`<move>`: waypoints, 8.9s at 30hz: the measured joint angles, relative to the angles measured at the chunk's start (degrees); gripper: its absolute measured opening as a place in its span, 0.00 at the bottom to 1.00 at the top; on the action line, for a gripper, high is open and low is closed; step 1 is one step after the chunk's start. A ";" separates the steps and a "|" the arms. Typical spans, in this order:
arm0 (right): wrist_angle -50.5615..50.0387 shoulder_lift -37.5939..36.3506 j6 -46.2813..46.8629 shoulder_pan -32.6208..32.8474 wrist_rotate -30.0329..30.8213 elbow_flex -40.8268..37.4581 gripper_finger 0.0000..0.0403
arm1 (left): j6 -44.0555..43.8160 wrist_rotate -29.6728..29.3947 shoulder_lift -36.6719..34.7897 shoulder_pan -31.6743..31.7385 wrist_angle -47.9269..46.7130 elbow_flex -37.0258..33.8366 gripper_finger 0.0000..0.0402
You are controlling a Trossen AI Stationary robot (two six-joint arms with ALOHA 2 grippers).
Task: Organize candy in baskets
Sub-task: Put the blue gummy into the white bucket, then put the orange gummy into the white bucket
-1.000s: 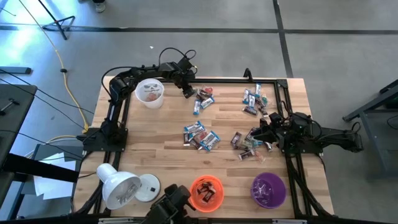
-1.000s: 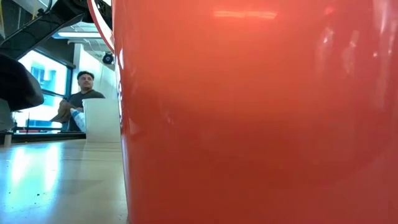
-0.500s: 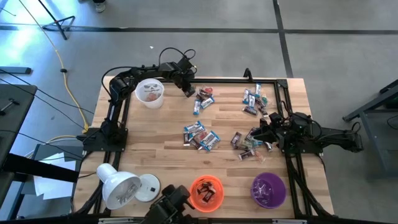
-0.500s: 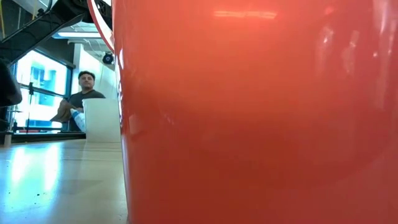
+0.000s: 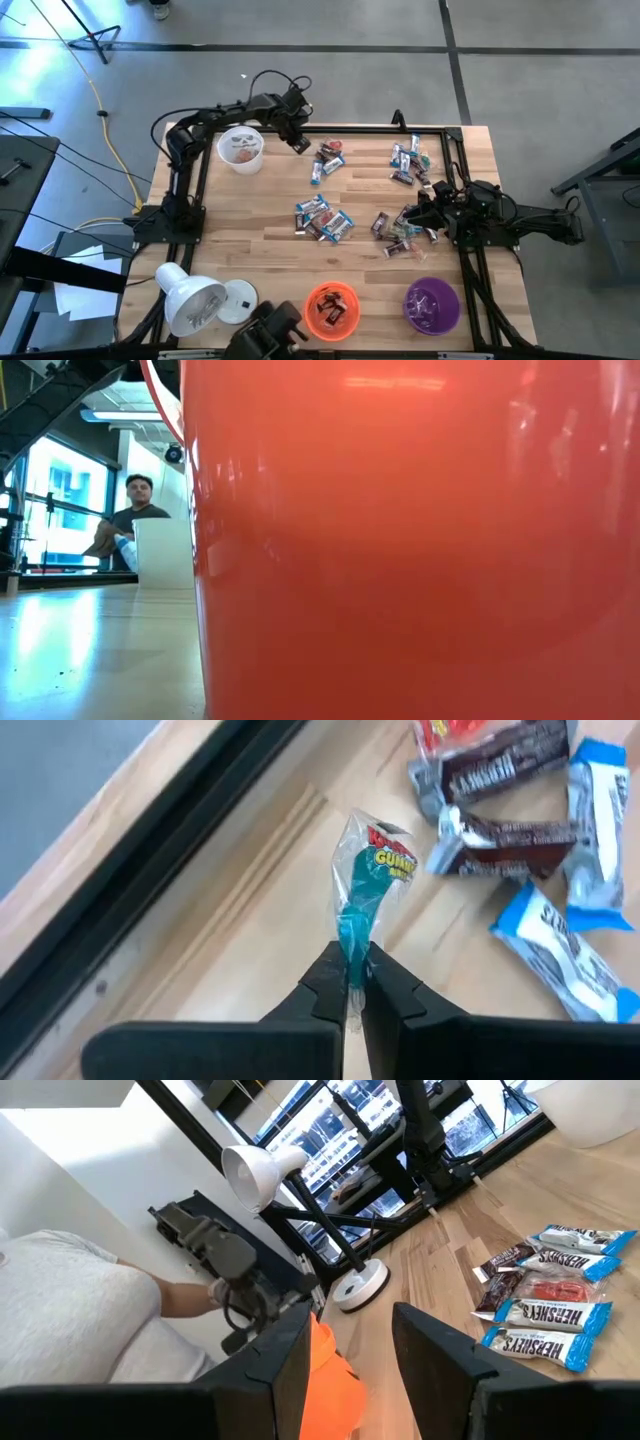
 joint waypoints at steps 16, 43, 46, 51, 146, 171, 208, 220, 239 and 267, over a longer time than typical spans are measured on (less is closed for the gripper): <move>0.00 0.00 0.01 0.00 0.00 0.00 0.34 | -0.47 -1.82 -22.10 -1.49 -12.68 0.05 0.00; 0.00 0.00 0.00 0.00 0.01 0.01 0.34 | -13.60 -20.86 -42.53 2.99 -15.51 -22.20 0.22; 0.00 0.00 0.00 -0.01 0.00 0.01 0.34 | -12.78 -19.10 -42.31 3.66 -14.15 -23.11 0.29; -0.01 0.00 0.01 0.00 0.00 0.01 0.34 | -12.80 -16.06 -42.36 3.61 -14.12 -23.21 0.32; -0.01 0.00 0.01 0.00 0.01 0.01 0.34 | 22.88 -4.37 5.72 -7.58 -6.66 25.44 0.33; -0.01 0.00 0.00 0.01 0.00 0.01 0.34 | 38.56 -5.24 5.69 -4.72 -4.00 25.40 0.33; 0.00 0.00 0.00 0.01 0.00 0.01 0.34 | 32.02 2.70 7.52 -7.12 -6.60 32.00 0.28; -0.01 0.00 0.01 0.00 0.00 0.01 0.34 | 26.34 3.04 11.24 -2.32 -9.52 32.11 0.21; 0.00 0.00 0.00 -0.01 0.00 0.01 0.34 | 30.97 -0.61 15.65 -5.51 -11.39 32.09 0.22; 0.00 0.00 0.00 -0.01 0.00 0.00 0.34 | 33.05 -2.03 21.37 -5.33 -8.25 32.04 0.38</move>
